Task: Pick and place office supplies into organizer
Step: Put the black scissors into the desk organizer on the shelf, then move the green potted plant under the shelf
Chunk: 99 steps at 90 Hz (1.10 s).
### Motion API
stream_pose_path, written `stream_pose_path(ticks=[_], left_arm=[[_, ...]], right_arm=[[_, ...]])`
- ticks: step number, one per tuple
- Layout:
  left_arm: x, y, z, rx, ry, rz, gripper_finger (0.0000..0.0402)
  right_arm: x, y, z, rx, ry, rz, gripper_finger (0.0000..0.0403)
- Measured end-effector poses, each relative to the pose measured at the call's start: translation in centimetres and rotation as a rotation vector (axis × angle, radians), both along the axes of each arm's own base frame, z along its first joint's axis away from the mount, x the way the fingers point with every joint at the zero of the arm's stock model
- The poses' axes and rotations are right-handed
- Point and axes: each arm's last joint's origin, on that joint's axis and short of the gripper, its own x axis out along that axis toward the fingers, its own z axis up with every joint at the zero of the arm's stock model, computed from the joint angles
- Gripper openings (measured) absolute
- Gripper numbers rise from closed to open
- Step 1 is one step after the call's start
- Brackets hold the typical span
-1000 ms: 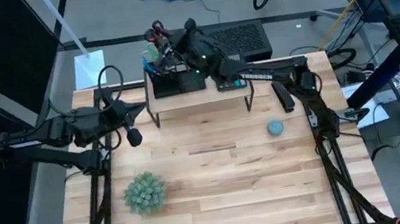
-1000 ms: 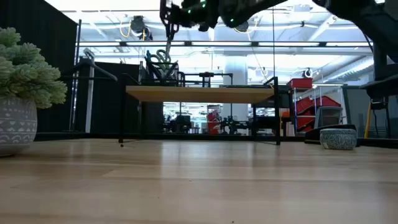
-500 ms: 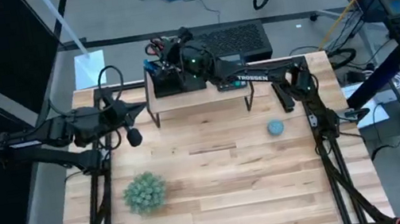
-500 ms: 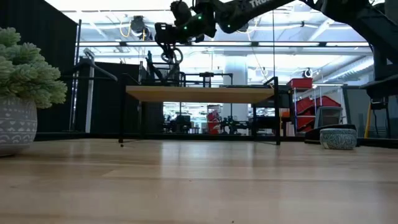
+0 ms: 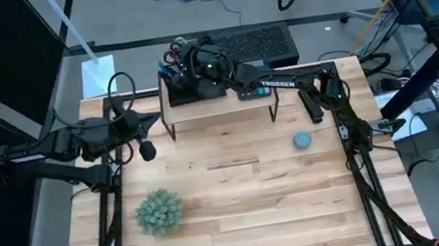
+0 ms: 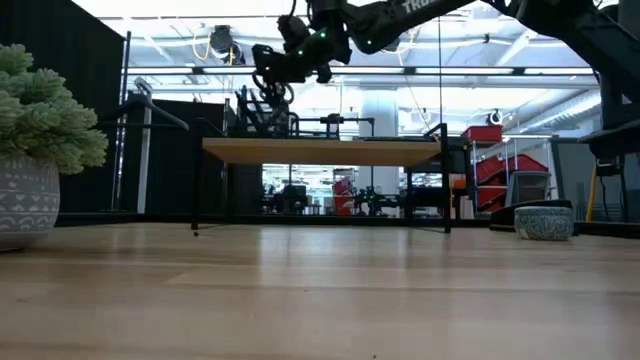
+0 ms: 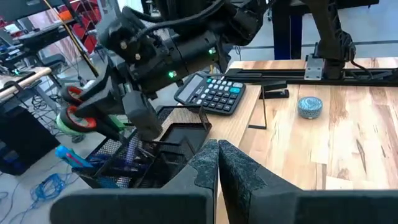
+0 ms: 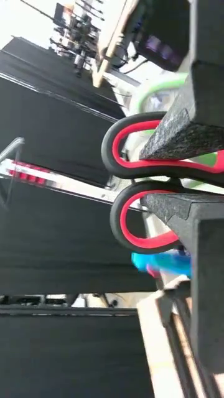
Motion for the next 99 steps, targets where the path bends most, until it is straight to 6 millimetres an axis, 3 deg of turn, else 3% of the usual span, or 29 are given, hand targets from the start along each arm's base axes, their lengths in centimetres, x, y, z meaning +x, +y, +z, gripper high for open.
stream_pose_path(ticks=[31, 71, 99], left_arm=[[0.0, 0.0, 0.0, 0.0, 0.0, -0.001, 0.0], [0.0, 0.0, 0.0, 0.0, 0.0, -0.001, 0.0], [0.0, 0.0, 0.0, 0.0, 0.0, -0.001, 0.0]], right_arm=[[0.0, 0.1, -0.1, 0.003, 0.008, 0.005, 0.0059], [0.4, 0.8, -0.3, -0.008, 0.03, 0.021, 0.0187], [0.9, 2.4, 0.1, -0.07, 0.048, 0.059, 0.0207]])
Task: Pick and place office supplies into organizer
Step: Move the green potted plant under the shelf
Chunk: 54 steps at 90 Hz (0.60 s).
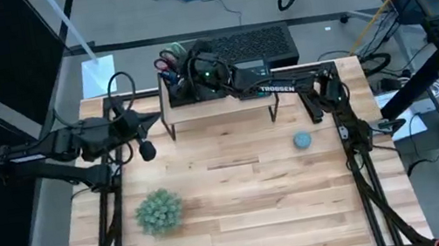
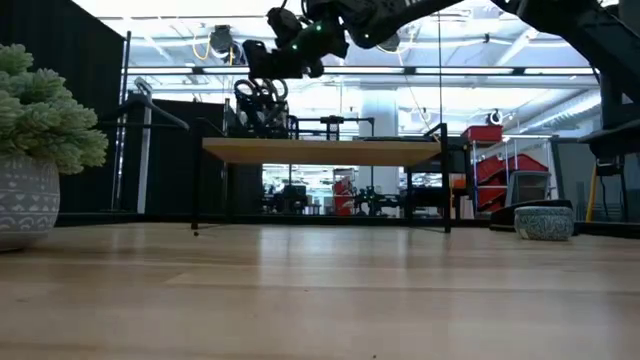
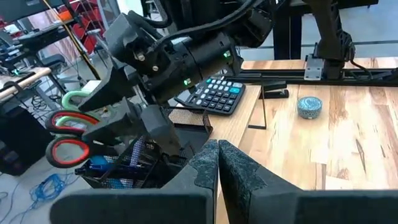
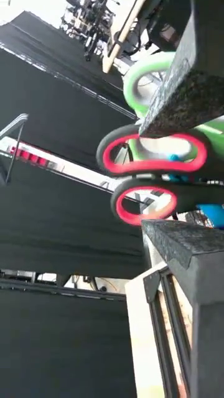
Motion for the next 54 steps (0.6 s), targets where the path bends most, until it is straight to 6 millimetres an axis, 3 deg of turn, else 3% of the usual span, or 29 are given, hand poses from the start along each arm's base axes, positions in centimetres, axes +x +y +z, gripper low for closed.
stream_pose_path(ticks=[20, 30, 39, 54], left_arm=[[0.0, 0.0, 0.0, 0.001, 0.0, 0.0, 0.0], [0.0, 0.0, 0.0, 0.001, 0.001, -0.001, 0.0], [0.0, 0.0, 0.0, 0.001, 0.001, -0.001, 0.0], [-0.1, 0.0, 0.0, 0.001, 0.002, 0.0, 0.0]], right_arm=[[0.1, 1.5, 0.6, -0.032, 0.038, 0.024, 0.0208], [-0.5, 2.5, 2.0, -0.028, 0.049, 0.04, 0.0208], [-1.9, 3.8, 3.7, 0.026, 0.083, 0.066, 0.0208], [-5.9, 6.6, 7.1, 0.136, 0.207, 0.144, 0.0208]])
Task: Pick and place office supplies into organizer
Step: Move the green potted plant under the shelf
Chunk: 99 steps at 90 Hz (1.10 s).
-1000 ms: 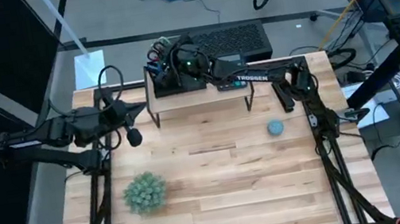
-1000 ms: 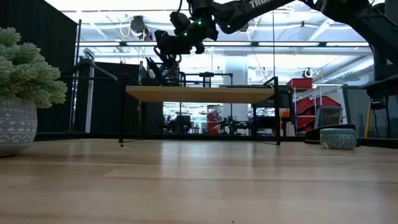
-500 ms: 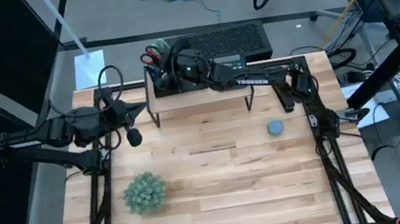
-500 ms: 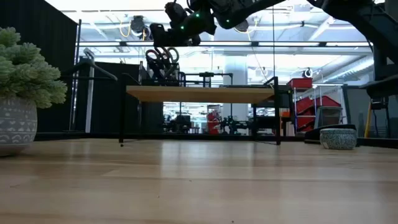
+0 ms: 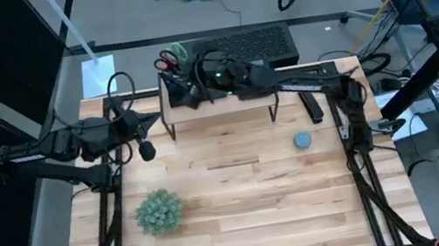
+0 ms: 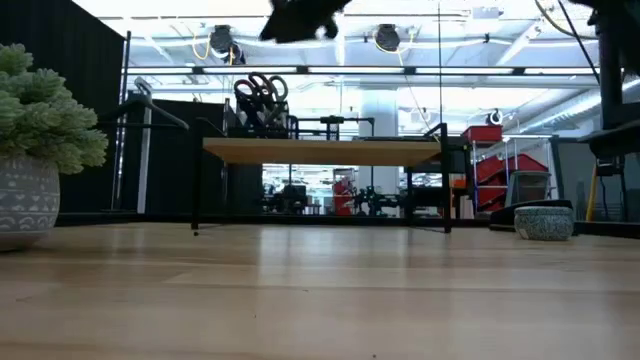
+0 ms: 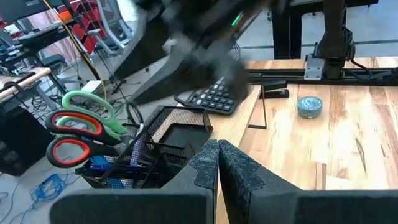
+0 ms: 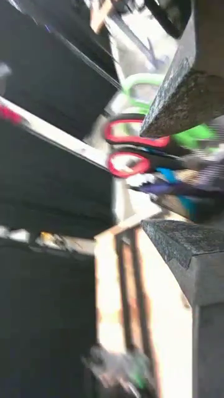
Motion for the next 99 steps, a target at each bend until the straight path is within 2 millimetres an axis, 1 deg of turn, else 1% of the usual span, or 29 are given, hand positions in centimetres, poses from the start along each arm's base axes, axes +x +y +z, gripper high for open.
stream_pose_path(ticks=[13, 21, 31, 39, 47, 56, 65, 75, 88, 99], left_arm=[[0.0, 0.0, 0.0, -0.001, 0.002, 0.0, 0.0], [0.0, 0.0, 0.0, -0.001, 0.0, 0.001, 0.0], [0.0, 0.0, 0.0, -0.002, 0.002, 0.001, 0.0], [0.0, 0.0, 0.0, -0.002, 0.001, 0.001, 0.0], [0.0, 0.0, 0.0, -0.002, 0.005, 0.0, 0.0], [0.0, 0.0, -0.1, -0.01, 0.011, -0.007, 0.0], [-0.1, 0.0, -0.2, -0.034, 0.01, -0.008, 0.001], [-0.2, -0.1, -0.6, -0.085, 0.031, -0.006, 0.0044], [-0.6, -0.2, -1.6, -0.189, 0.103, -0.026, 0.0106], [-0.9, -0.4, -2.3, -0.301, 0.156, -0.048, 0.0148]], right_arm=[[-3.9, 2.7, 2.4, 0.055, 0.119, 0.052, 0.0208], [-6.1, 4.3, 3.4, 0.088, 0.185, 0.074, 0.0208], [-8.6, 6.2, 4.0, 0.135, 0.274, 0.095, 0.0208], [-10.2, 7.3, 4.2, 0.191, 0.329, 0.091, 0.0208], [-11.2, 8.2, 4.1, 0.24, 0.368, 0.081, 0.0208], [-11.5, 9.3, 3.6, 0.262, 0.414, 0.087, 0.0208], [-11.4, 10.4, 2.6, 0.263, 0.456, 0.113, 0.0208], [-10.9, 11.3, 0.7, 0.265, 0.506, 0.131, 0.0208], [-9.7, 12.8, -3.0, 0.271, 0.504, 0.16, 0.0208], [-8.8, 14.0, -6.9, 0.281, 0.449, 0.193, 0.0208]])
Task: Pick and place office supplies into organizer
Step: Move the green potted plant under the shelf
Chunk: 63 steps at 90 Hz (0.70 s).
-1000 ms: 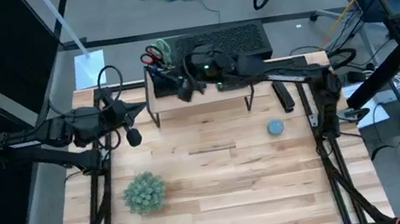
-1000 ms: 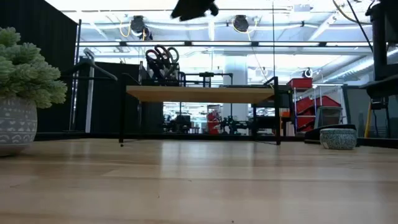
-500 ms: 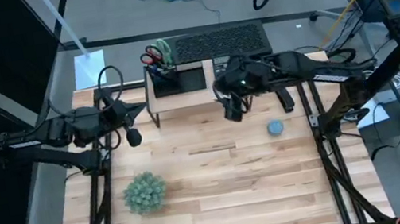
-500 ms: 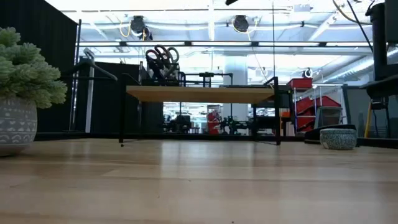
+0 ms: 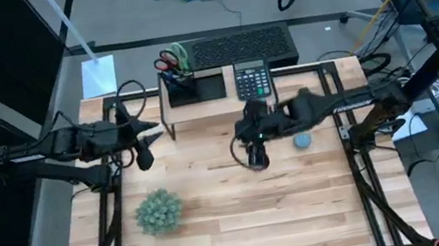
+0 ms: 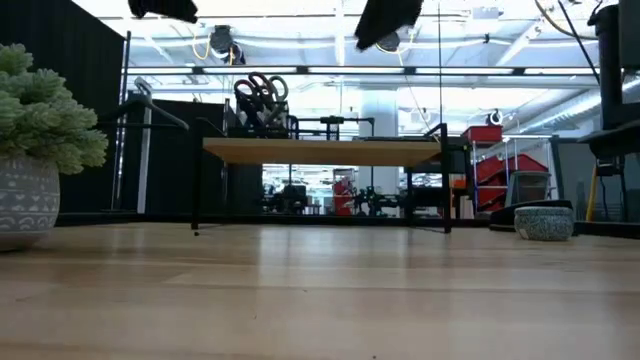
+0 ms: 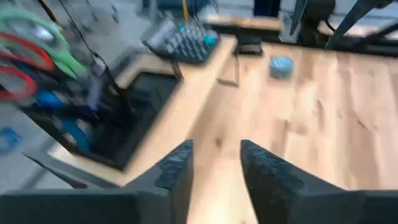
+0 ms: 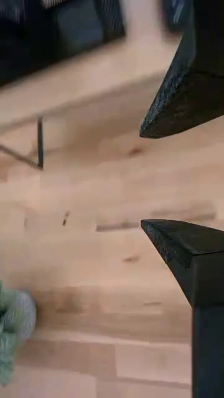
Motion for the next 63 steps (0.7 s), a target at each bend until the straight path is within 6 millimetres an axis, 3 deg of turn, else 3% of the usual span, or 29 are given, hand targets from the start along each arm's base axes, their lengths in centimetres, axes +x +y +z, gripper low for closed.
stream_pose_path(ticks=[15, 34, 51, 63], left_arm=[[-0.7, -0.4, -1.1, -0.159, 0.103, -0.015, 0.0166], [-1.1, -1.4, -4.0, -0.31, 0.334, -0.009, 0.0167], [-1.2, -2.6, -6.5, -0.394, 0.489, -0.031, 0.0167], [-1.7, -3.4, -6.9, -0.439, 0.56, -0.032, 0.0167]], right_arm=[[1.0, 2.0, -5.5, 0.087, -0.192, 0.037, 0.0208], [0.8, 3.9, -10.5, 0.228, -0.522, 0.092, 0.0208], [1.1, 4.9, -13.2, 0.215, -0.54, 0.133, 0.0208], [1.8, 5.6, -14.6, 0.202, -0.501, 0.152, 0.0208]])
